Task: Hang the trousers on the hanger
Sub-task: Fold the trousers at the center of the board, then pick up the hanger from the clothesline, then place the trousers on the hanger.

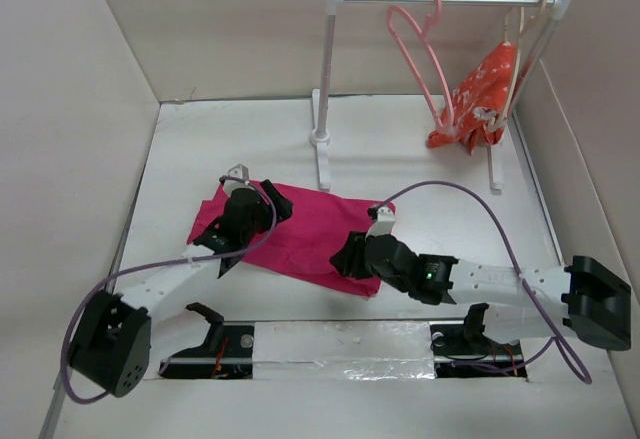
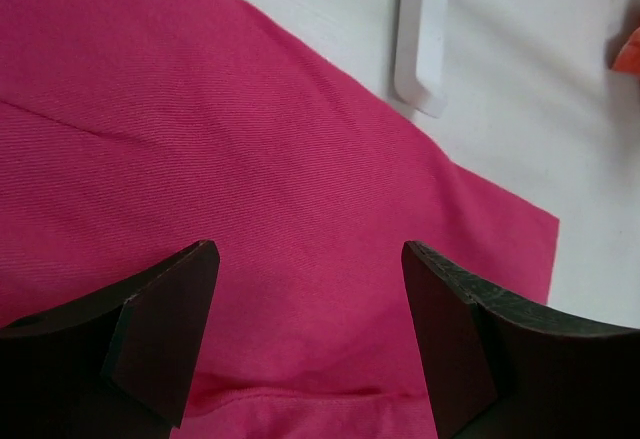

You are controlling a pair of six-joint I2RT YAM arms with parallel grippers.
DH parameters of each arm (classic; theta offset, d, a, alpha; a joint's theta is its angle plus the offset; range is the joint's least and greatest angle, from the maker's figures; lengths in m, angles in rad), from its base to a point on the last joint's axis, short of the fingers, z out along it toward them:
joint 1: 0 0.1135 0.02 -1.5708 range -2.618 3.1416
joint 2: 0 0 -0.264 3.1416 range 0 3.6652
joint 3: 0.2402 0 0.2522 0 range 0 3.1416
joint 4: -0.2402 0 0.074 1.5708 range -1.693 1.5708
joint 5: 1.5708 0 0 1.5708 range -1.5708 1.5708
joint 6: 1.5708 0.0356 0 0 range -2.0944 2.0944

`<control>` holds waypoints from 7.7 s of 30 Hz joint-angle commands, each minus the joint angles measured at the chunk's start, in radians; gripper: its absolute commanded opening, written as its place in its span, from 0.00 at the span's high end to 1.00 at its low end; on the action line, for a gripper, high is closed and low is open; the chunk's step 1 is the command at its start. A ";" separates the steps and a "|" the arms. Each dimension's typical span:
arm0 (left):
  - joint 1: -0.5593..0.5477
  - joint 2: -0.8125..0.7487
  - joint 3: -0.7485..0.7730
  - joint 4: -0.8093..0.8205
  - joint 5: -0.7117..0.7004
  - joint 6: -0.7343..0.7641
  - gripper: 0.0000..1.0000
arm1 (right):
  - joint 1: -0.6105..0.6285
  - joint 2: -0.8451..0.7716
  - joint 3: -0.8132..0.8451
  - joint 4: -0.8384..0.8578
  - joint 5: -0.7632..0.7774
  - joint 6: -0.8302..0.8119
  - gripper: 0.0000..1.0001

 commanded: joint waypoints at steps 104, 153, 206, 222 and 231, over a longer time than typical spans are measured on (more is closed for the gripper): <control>-0.280 -0.055 0.024 0.270 -0.056 0.152 0.99 | -0.388 -0.276 0.183 -0.144 -0.302 -0.314 0.84; -0.290 -0.079 -0.017 0.397 0.052 0.295 0.38 | -0.933 0.012 0.698 -0.205 -0.219 -0.575 1.00; -0.537 1.062 1.490 -0.227 -0.308 0.451 0.49 | -0.429 -0.324 -0.093 -0.307 0.072 -0.256 1.00; -0.537 0.797 1.061 0.067 -0.284 0.292 1.00 | -0.419 -0.387 -0.067 -0.376 0.122 -0.222 0.46; -0.555 0.617 0.649 0.354 -0.331 0.045 1.00 | -0.410 -0.580 -0.066 -0.398 0.031 -0.239 0.31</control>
